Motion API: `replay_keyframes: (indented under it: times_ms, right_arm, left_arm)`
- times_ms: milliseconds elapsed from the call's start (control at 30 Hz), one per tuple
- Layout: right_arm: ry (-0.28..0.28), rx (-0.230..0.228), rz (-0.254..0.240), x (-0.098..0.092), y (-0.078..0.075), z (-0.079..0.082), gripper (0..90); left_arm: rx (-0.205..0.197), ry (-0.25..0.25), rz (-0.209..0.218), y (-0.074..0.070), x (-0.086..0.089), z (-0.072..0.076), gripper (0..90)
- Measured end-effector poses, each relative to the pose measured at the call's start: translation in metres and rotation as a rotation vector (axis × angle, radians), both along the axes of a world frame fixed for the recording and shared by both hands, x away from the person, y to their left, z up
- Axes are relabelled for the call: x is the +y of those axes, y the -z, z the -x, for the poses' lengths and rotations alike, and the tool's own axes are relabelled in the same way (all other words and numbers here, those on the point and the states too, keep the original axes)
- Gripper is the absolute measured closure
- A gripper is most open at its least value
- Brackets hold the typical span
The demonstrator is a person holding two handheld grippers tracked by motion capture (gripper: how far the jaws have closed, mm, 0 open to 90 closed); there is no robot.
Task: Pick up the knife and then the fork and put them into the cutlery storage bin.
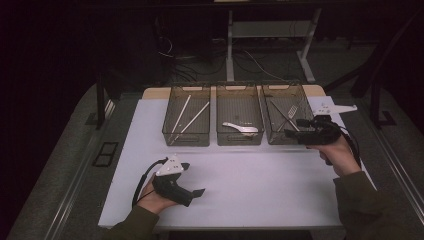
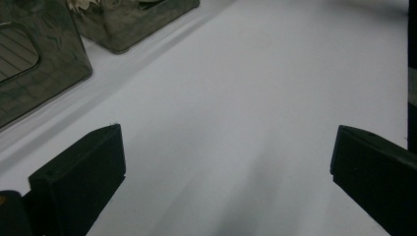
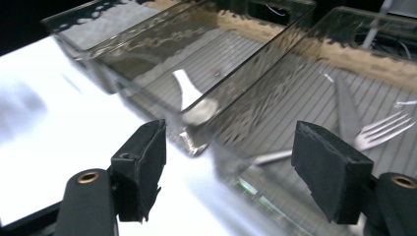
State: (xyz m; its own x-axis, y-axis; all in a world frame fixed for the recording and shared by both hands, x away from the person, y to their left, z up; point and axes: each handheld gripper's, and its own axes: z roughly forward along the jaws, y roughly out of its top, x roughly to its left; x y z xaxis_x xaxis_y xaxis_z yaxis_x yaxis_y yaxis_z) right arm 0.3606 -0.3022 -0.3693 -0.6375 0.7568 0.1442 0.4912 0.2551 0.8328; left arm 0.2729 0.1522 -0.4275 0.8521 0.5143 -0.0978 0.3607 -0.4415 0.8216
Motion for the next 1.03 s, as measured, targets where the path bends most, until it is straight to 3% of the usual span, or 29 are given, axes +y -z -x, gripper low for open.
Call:
replay_keyframes:
  times_ms: [67, 167, 267, 533, 633, 800, 1033]
  right_arm:
    - [-0.017, -0.001, -0.014, 0.0, 0.005, 0.012, 27.7]
    - [-0.018, -0.012, 0.024, 0.003, 0.01, 0.027, 26.6]
    - [-0.018, -0.018, 0.004, 0.002, 0.02, 0.042, 25.9]
    - [-0.028, -0.039, 0.028, 0.001, 0.042, 0.076, 19.4]
    - [-0.018, -0.036, 0.026, -0.002, 0.051, 0.084, 17.6]
    - [-0.049, -0.012, 0.054, -0.004, 0.062, 0.096, 17.0]
    - [-0.063, -0.018, 0.058, 0.0, 0.065, 0.099, 14.9]
  left_arm:
    - [-0.001, 0.001, 0.001, 0.0, 0.0, 0.0, 0.0]
    - [-0.005, 0.003, 0.005, 0.0, 0.0, 0.0, 0.0]
    - [-0.007, 0.002, 0.011, -0.001, 0.001, 0.001, 0.0]
    - [-0.008, 0.008, 0.009, -0.001, 0.003, 0.001, 0.0]
    - [-0.011, 0.009, 0.008, -0.001, 0.003, 0.001, 0.0]
    - [-0.01, 0.006, 0.013, -0.001, 0.004, 0.002, 0.0]
    - [-0.014, 0.004, 0.011, -0.001, 0.005, 0.002, 0.0]
